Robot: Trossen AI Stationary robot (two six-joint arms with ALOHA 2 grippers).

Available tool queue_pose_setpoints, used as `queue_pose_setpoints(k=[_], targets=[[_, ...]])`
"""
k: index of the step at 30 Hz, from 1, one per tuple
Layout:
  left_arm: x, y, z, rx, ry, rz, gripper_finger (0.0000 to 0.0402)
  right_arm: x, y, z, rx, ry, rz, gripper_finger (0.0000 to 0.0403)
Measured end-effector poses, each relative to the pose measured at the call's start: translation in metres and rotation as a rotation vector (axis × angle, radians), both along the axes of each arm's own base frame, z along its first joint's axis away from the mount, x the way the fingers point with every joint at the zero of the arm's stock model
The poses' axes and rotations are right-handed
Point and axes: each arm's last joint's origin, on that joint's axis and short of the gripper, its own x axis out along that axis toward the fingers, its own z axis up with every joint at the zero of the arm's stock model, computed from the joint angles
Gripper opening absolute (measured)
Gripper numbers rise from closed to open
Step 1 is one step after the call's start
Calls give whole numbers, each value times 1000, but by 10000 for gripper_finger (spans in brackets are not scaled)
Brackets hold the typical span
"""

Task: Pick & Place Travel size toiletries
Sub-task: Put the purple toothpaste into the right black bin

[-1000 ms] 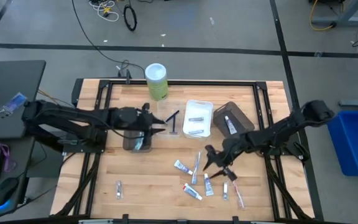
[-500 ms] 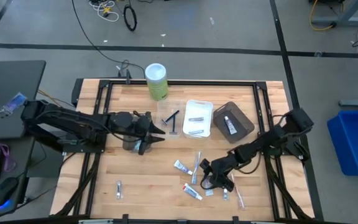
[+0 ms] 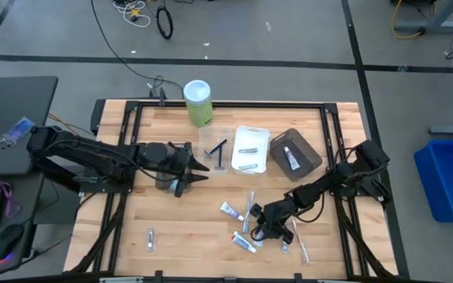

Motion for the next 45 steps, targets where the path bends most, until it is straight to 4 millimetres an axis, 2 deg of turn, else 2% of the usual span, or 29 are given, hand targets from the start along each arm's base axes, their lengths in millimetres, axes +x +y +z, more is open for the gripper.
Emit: queue_pose_setpoints(k=[4,7,11,14,18,23,26,29,33,36,40,45], targets=[[0,0,0,1,3,3,139,0,-1,0,36,38,-69,84],[0,0,0,1,4,4,140,0,-1,3,58,45,-102,58],[0,0,0,1,4,3,140,-2,-5,14,81,55,-166,52],[0,0,0,2,4,5,140,-5,-11,34,96,35,-216,49],[0,0,0,2,4,8,140,-20,-28,61,-17,29,-363,46],[0,0,0,3,4,8,140,-50,-58,104,-175,-60,-627,45],[0,0,0,9,1,8,140,-70,-81,125,-166,-89,-874,45],[0,1,0,18,-2,36,140,-89,-103,136,-139,-100,-1171,46],[0,3,1,31,-10,91,140,-108,-123,139,-85,-84,-1484,49],[0,3,1,35,-11,108,140,-111,-131,137,-54,-60,-1606,50],[0,3,1,34,-16,108,140,-109,-137,125,-66,-45,-1654,52],[0,3,1,34,-15,108,140,-111,-144,97,-97,35,-1670,63]])
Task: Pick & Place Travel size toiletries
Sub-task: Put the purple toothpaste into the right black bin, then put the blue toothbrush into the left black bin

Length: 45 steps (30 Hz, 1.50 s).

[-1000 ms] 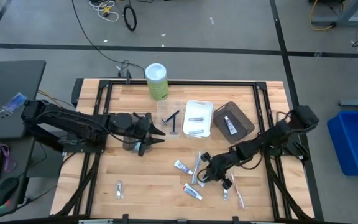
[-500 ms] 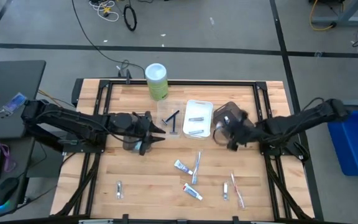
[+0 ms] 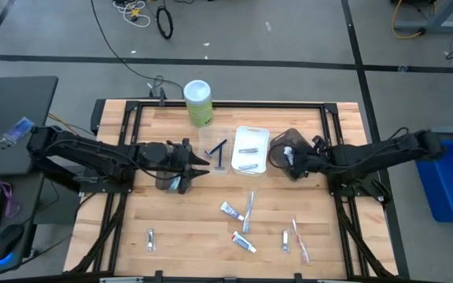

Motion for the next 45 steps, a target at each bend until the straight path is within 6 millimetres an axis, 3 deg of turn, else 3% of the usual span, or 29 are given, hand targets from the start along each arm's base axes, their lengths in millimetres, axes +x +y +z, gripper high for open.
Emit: queue_pose_setpoints(k=[5,11,15,17,21,26,31,36,45], targets=[[0,0,0,-3,0,1,140,-2,-6,-14,67,49,-22,88],[0,0,1,-4,-7,1,140,5,-11,-10,54,-16,0,144],[2,0,1,-11,-23,-4,140,20,-10,-1,20,-161,72,174],[2,-1,0,-27,-14,-4,140,29,-8,5,22,-236,174,185],[2,0,0,-29,-10,1,140,46,2,18,95,-380,540,199],[2,0,1,41,-16,-11,140,67,31,25,94,-548,997,198],[2,1,1,59,-17,19,140,85,56,-6,1,-415,1213,189],[2,1,0,53,-9,21,140,107,67,-44,60,-245,1236,198],[2,1,0,50,-7,21,140,133,73,-84,85,13,1336,218]])
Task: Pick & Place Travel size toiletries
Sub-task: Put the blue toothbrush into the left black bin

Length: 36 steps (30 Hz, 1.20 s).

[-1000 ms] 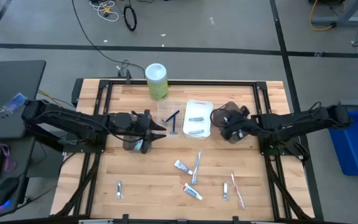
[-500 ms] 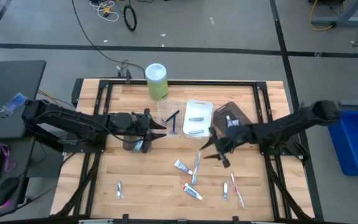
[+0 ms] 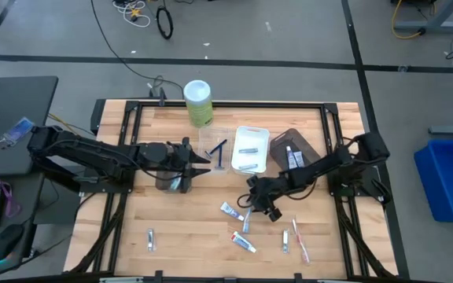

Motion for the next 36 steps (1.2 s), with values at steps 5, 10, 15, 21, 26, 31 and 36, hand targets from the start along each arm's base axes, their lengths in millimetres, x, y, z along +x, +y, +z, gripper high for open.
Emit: queue_pose_setpoints(k=[5,10,15,21,26,31,36], targets=[[0,0,-1,-1,6,-6,140,5,1,-10,-2,27,10,185],[0,0,-2,0,16,-7,140,4,2,-11,17,47,11,103],[0,0,-2,0,21,-9,140,3,5,-10,65,58,44,31],[0,0,-2,-27,20,-3,140,-7,16,8,87,50,76,20],[0,0,0,-80,-3,11,140,-10,11,58,120,-130,-16,20],[1,0,5,-117,-59,15,140,-15,-3,90,-16,-303,-236,22],[1,0,7,-92,-75,11,140,-14,-12,94,-39,-338,-331,32]])
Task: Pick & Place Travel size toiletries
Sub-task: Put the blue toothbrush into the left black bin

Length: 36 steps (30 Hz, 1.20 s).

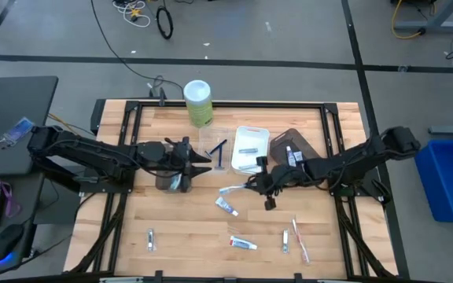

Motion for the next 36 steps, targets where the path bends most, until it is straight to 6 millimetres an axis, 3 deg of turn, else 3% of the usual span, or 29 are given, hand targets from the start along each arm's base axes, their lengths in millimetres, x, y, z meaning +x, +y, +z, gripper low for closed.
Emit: queue_pose_setpoints(k=[9,14,20,25,36], targets=[[11,0,-6,38,-19,24,140,1,-24,-7,-23,67,-107,33],[31,-3,-30,25,14,-13,144,5,-34,-2,29,7,-170,34],[54,-4,-41,65,53,-11,185,5,-40,-3,64,12,-214,34],[69,-5,-41,172,81,-6,221,5,-44,-3,206,5,-316,35],[69,-2,-51,255,207,47,235,5,-42,-3,264,10,-310,35]])
